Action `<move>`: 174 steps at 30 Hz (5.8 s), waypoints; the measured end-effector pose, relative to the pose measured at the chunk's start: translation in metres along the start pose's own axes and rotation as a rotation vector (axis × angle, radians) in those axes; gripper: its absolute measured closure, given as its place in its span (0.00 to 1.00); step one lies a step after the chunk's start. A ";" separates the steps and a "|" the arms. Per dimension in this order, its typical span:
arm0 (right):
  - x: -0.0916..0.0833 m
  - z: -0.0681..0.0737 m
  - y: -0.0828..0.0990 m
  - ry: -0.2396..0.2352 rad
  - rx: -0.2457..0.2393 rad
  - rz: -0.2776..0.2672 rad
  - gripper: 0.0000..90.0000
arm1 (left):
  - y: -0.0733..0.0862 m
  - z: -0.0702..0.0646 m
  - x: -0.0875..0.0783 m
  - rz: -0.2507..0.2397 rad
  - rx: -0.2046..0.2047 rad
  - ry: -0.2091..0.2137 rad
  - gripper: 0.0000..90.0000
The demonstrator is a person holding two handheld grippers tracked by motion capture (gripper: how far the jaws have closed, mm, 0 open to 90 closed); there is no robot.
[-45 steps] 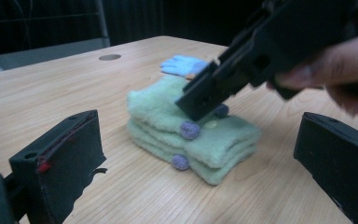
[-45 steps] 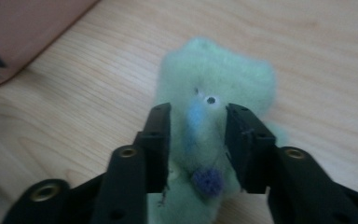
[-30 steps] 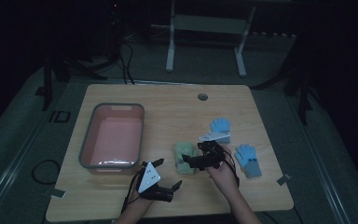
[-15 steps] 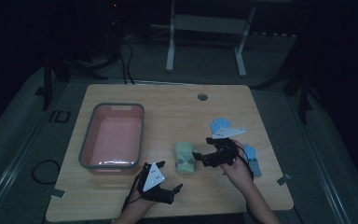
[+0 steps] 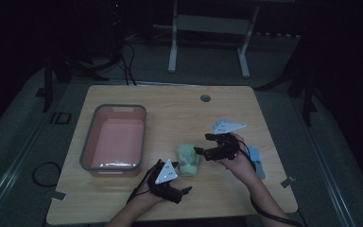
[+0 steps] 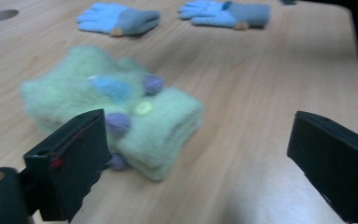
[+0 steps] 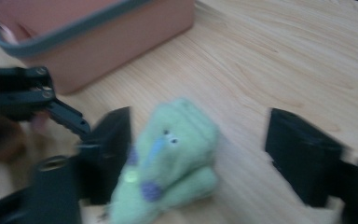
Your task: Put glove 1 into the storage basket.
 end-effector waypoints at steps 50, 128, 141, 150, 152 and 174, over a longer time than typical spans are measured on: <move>0.062 -0.019 0.002 -0.247 0.233 0.130 0.80 | -0.045 0.015 0.014 0.226 0.228 -0.124 0.83; 0.160 0.085 -0.196 -0.350 0.005 0.109 0.80 | -0.035 0.100 -0.172 0.292 0.191 -0.371 0.83; 0.187 0.089 -0.183 -0.367 0.030 0.147 0.80 | -0.017 0.110 -0.167 0.363 0.174 -0.353 0.83; 0.204 0.085 -0.169 -0.375 0.056 0.203 0.80 | -0.005 0.123 -0.152 0.416 0.154 -0.295 0.83; 0.208 0.083 -0.167 -0.371 0.058 0.214 0.80 | -0.004 0.127 -0.149 0.431 0.161 -0.292 0.83; 0.225 0.063 -0.162 -0.278 0.082 0.280 0.61 | 0.004 0.160 -0.119 0.595 0.119 -0.220 0.73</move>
Point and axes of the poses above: each handheld gripper's, and its own axes: x roughly forward along the jaws, y roughly out of its underside, z roughly to its left, the point moved 3 cm from there along x, roughly forward along the jaws, and after that the axes turned 9 degrees about -x, right-handed, at the moved point
